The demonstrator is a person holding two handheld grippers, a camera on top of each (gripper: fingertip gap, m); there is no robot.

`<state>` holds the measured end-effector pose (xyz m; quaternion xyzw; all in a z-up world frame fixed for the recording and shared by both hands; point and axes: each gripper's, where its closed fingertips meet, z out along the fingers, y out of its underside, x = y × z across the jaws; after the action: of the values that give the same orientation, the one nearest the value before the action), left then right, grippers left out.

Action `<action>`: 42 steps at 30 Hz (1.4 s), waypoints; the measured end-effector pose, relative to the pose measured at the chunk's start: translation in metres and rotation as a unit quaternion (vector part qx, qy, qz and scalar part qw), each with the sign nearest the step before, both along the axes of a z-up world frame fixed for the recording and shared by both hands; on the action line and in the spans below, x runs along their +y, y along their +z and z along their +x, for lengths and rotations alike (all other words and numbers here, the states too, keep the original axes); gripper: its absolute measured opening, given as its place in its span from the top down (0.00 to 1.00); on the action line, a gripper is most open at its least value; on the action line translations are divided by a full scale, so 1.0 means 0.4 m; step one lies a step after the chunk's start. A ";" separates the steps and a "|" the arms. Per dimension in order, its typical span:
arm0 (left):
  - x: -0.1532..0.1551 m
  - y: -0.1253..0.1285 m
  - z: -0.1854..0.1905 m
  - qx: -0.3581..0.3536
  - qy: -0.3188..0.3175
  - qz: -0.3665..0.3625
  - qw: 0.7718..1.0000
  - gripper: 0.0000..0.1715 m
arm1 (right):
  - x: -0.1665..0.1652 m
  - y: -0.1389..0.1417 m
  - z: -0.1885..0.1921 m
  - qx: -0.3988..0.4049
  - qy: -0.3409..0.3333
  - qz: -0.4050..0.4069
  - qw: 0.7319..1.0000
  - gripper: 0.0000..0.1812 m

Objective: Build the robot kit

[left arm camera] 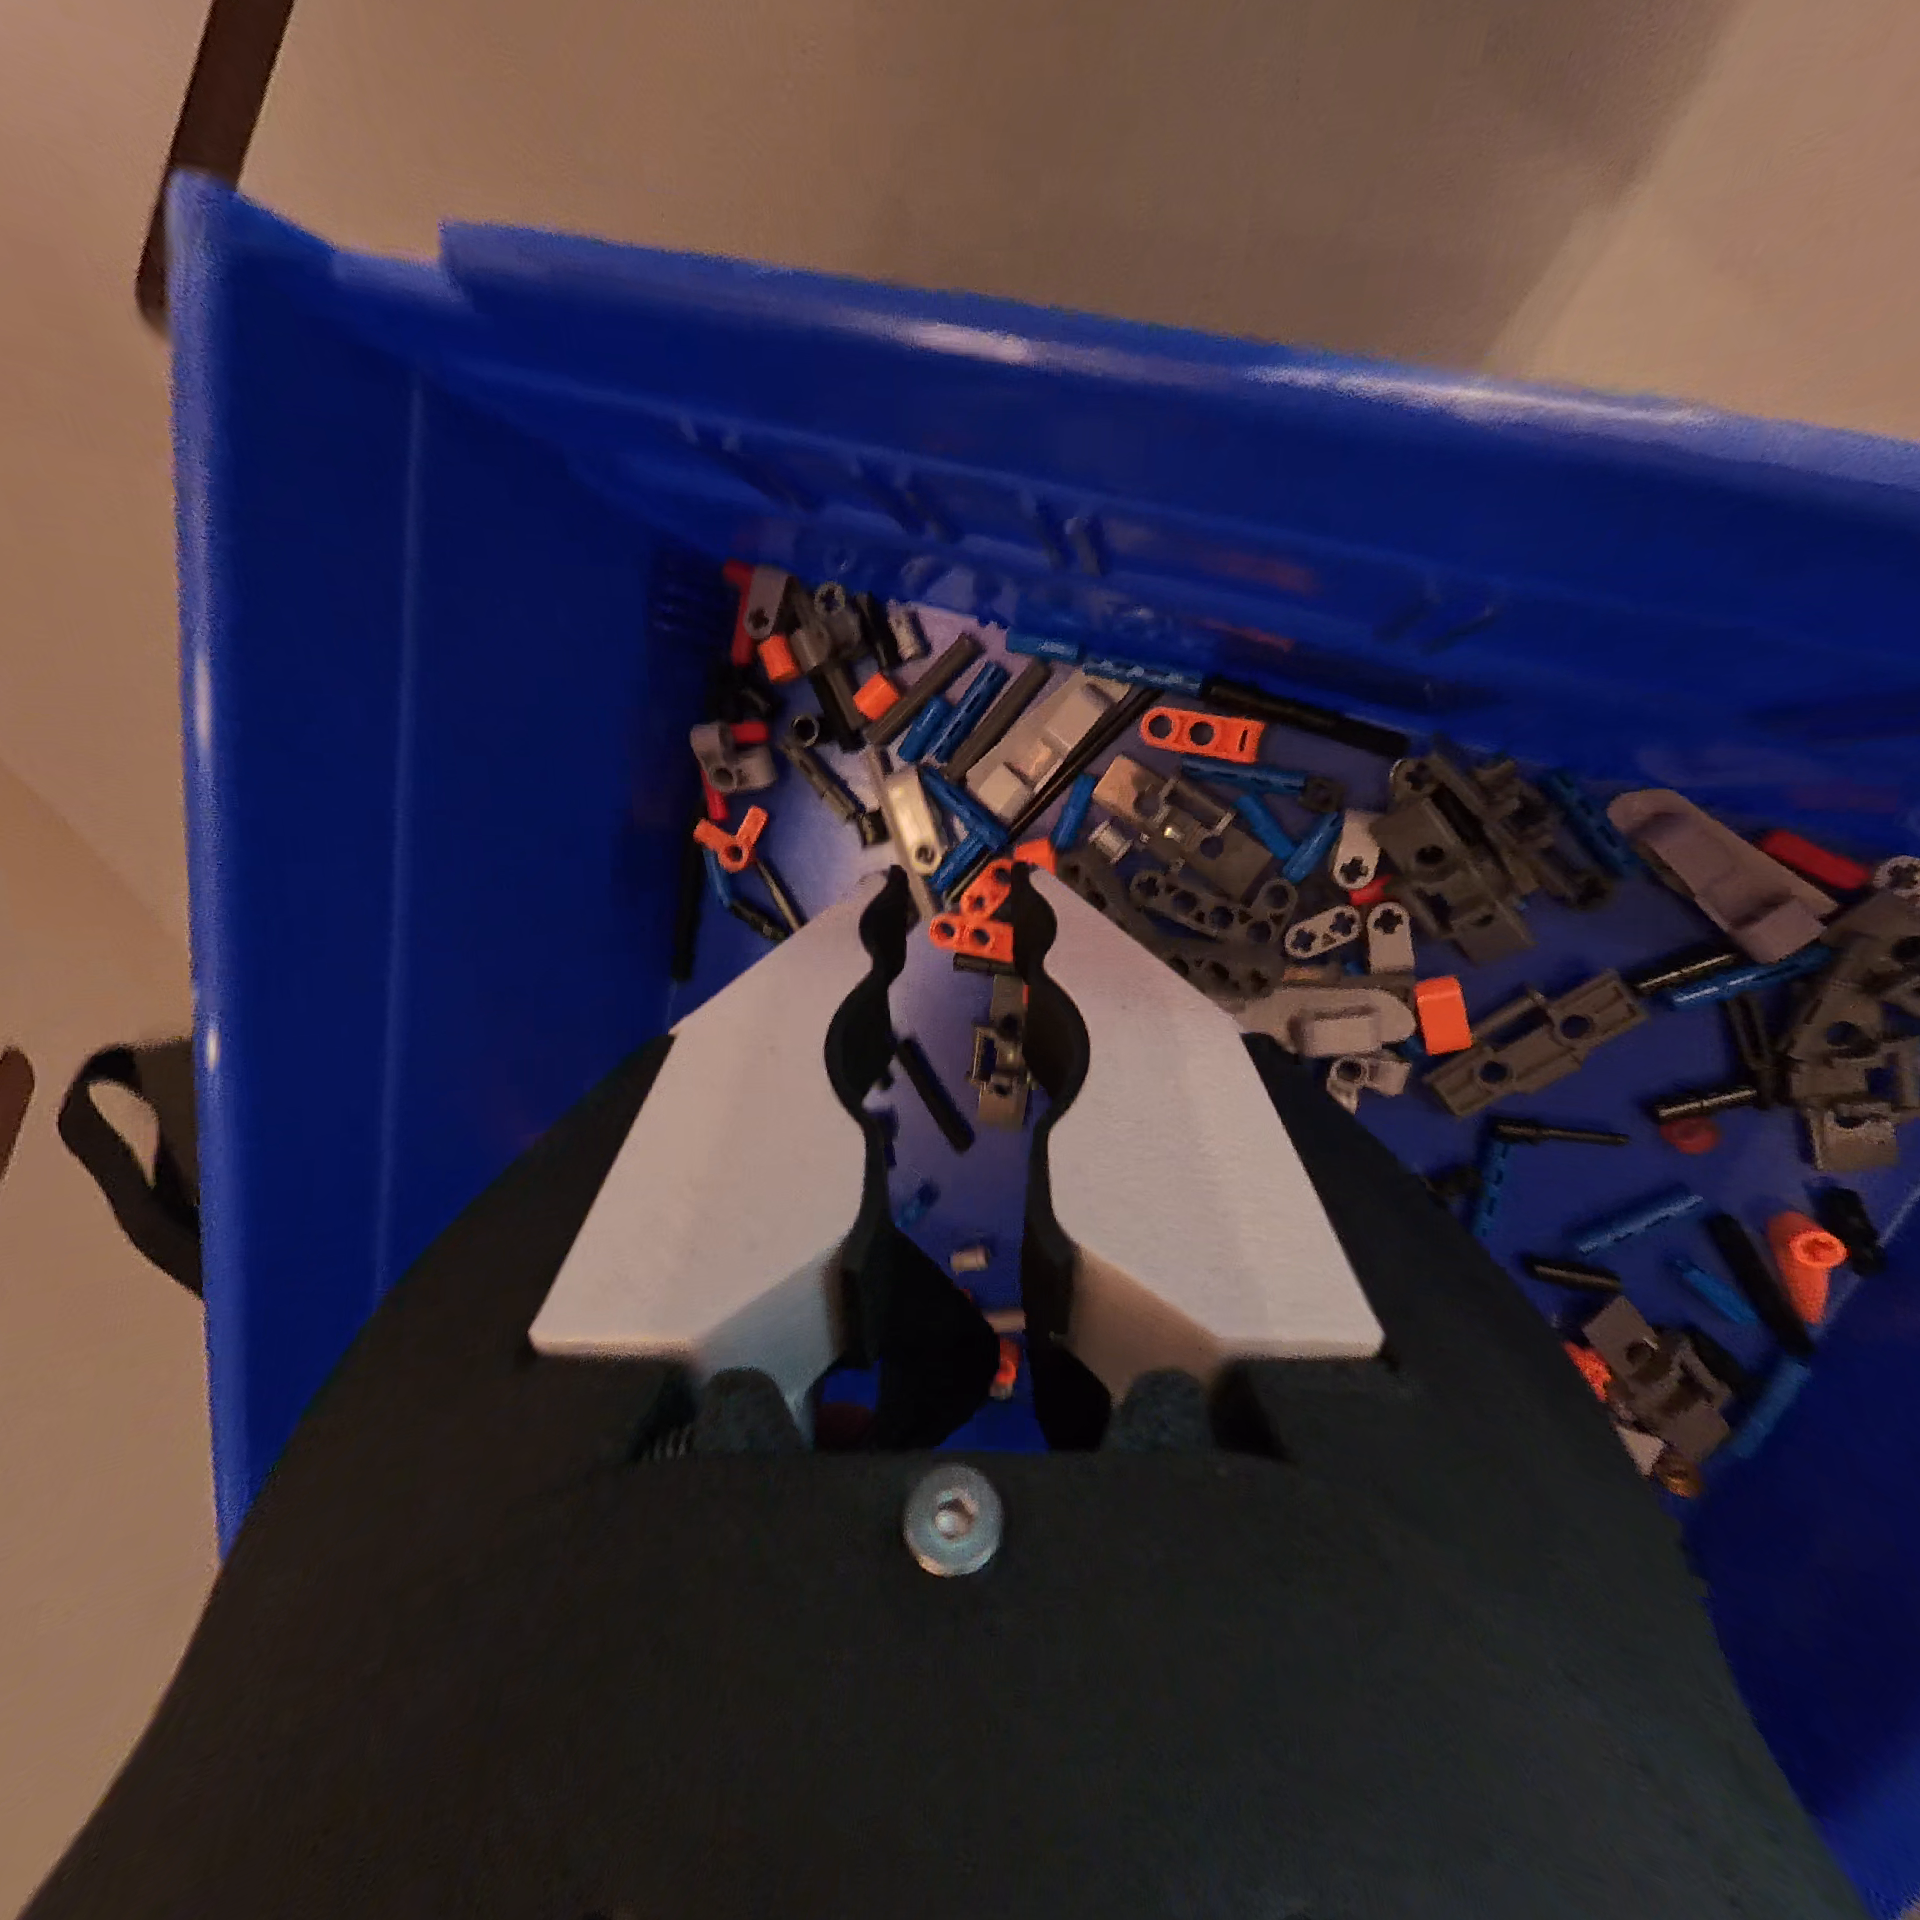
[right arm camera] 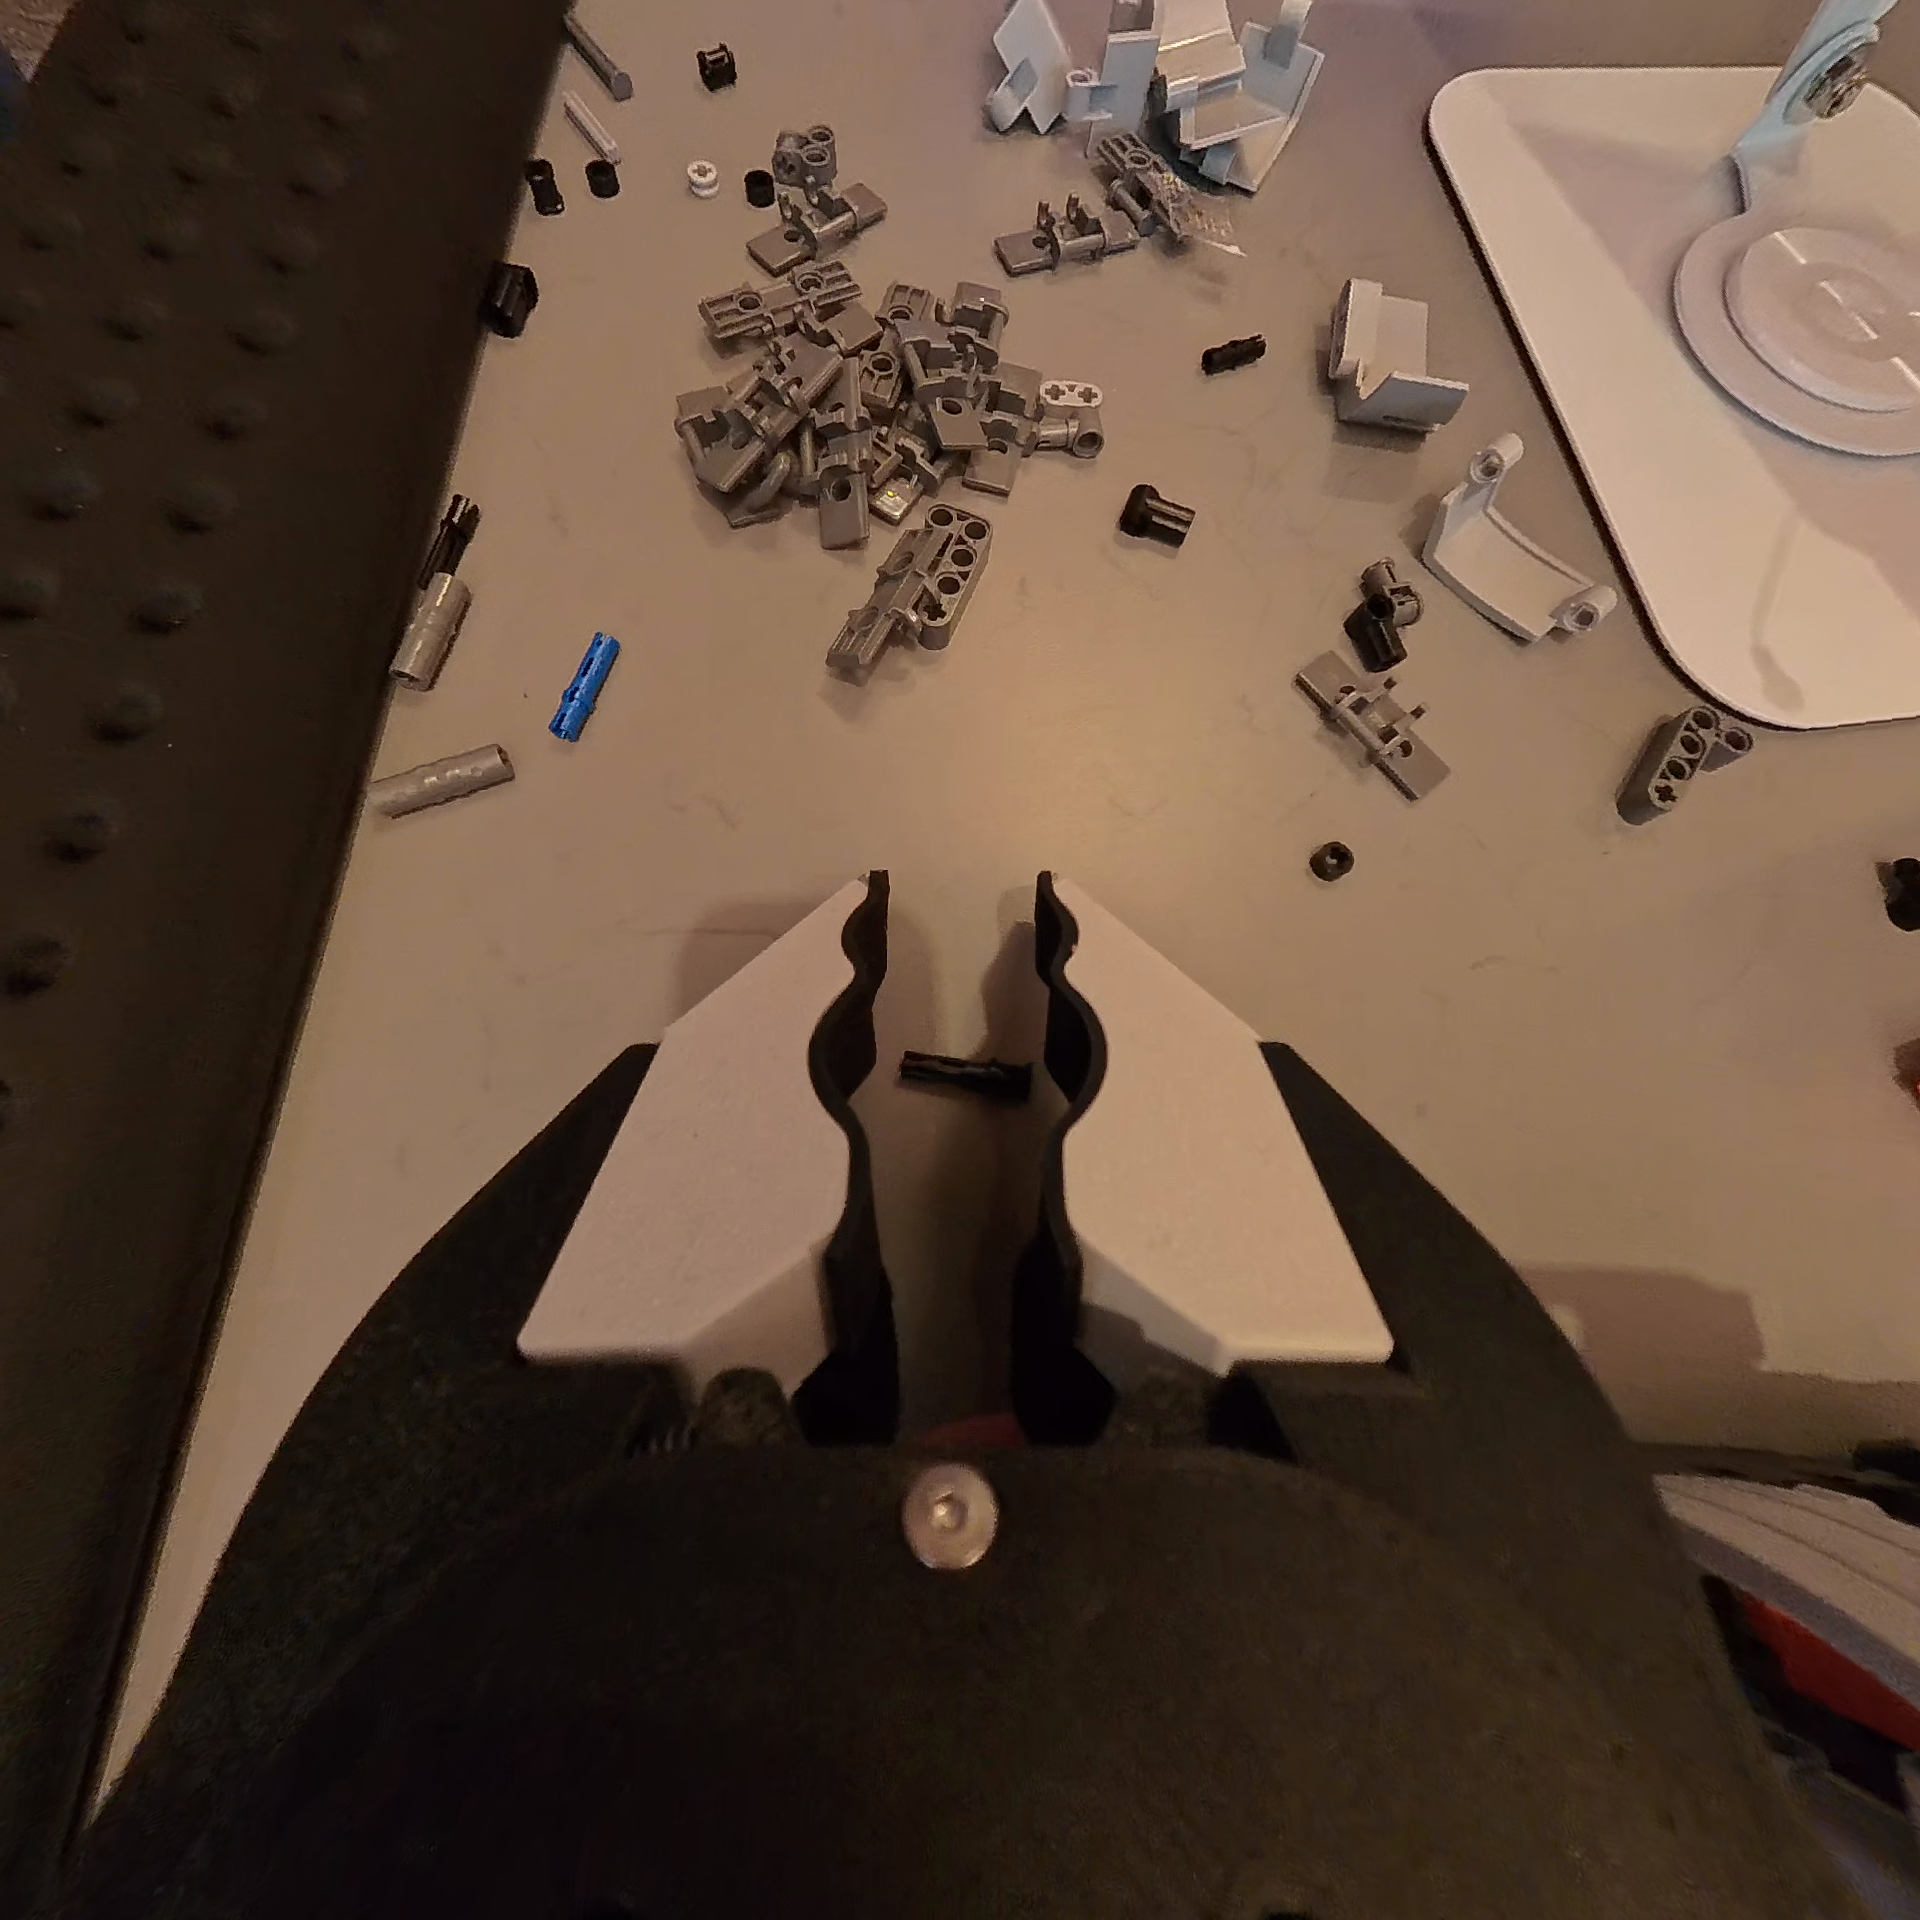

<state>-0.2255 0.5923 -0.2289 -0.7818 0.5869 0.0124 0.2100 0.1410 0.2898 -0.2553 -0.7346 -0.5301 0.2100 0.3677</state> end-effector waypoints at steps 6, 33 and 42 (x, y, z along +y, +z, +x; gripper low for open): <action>-0.008 -0.054 0.050 0.006 -0.053 -0.013 0.999 0.86 | 0.001 0.000 0.001 0.001 -0.001 -0.001 1.000 0.86; -0.102 -0.074 0.048 0.033 -0.008 -0.088 0.996 0.83 | -0.002 0.001 0.000 0.001 0.002 -0.001 1.000 0.85; -0.087 -0.068 0.048 0.025 -0.018 -0.054 0.998 0.90 | -0.006 0.001 -0.001 0.001 0.008 0.001 1.000 0.85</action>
<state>-0.2064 0.5576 -0.2560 -0.7807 0.6060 -0.0038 0.1524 0.1407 0.2874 -0.2548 -0.7301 -0.5353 0.2134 0.3673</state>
